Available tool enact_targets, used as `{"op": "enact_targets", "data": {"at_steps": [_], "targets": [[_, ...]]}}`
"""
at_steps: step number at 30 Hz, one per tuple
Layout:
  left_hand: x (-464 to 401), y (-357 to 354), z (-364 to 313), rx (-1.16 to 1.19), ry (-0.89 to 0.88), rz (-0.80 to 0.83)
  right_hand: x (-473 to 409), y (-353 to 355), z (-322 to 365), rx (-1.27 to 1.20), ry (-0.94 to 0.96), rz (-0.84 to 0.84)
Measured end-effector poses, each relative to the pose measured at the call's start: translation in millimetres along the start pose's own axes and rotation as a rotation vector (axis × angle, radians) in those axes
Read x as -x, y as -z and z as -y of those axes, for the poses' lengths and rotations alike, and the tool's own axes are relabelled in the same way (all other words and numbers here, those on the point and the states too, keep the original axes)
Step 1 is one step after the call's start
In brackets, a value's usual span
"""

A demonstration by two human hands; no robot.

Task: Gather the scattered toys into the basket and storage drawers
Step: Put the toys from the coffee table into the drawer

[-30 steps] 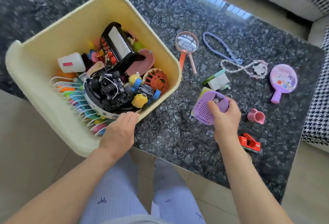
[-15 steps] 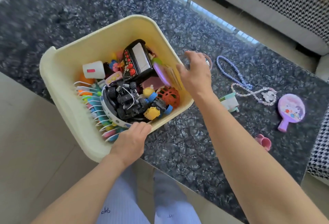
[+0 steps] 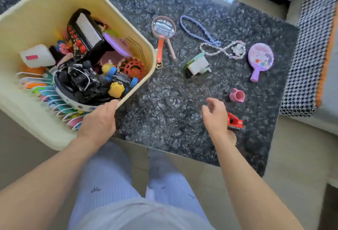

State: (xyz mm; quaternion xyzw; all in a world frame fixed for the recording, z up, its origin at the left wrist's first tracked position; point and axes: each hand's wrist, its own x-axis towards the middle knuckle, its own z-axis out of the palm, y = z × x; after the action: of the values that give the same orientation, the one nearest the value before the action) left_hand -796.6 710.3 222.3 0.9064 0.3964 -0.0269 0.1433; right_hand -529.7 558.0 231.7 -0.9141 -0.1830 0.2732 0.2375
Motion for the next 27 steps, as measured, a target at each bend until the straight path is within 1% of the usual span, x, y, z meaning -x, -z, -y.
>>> {"op": "enact_targets", "data": {"at_steps": [3, 6, 8, 10, 13, 14, 16, 18, 21, 22, 24, 26, 27], "targets": [[0, 7, -8, -0.004, 0.06, 0.054, 14, 2, -53, 0.042, -0.254, -0.07], [-1, 10, -12, 0.018, 0.124, 0.065, 27, 0, -95, 0.118, -0.444, -0.168], [0, 9, -11, 0.002, 0.099, 0.053, 32, -1, -114, 0.158, -0.551, -0.125], [0, 9, -10, -0.001, 0.079, 0.05, 31, 0, -125, 0.137, -0.598, -0.002], [0, 7, -9, -0.011, 0.072, 0.055, 23, -9, -128, 0.06, -0.567, 0.158], [0, 7, -9, -0.018, 0.07, 0.053, 21, -13, -124, 0.072, -0.54, 0.184], [-1, 6, -9, -0.017, 0.071, 0.047, 19, -22, -113, 0.144, -0.473, 0.174], [-1, 6, -8, -0.005, 0.077, 0.042, 23, -34, -99, 0.186, -0.373, 0.17], [-1, 6, -8, 0.004, 0.074, 0.022, 28, -57, -79, 0.298, -0.142, 0.251], [-1, 6, -8, -0.001, 0.058, 0.013, 27, -63, -73, 0.348, -0.096, 0.26], [0, 5, -7, -0.015, 0.026, 0.0, 21, -71, -62, 0.46, -0.092, 0.191], [-1, 4, -4, -0.028, 0.019, -0.012, 9, -78, -57, 0.536, -0.147, 0.091], [-1, 3, -3, -0.03, 0.018, -0.02, 3, -79, -56, 0.561, -0.18, 0.081]]}}
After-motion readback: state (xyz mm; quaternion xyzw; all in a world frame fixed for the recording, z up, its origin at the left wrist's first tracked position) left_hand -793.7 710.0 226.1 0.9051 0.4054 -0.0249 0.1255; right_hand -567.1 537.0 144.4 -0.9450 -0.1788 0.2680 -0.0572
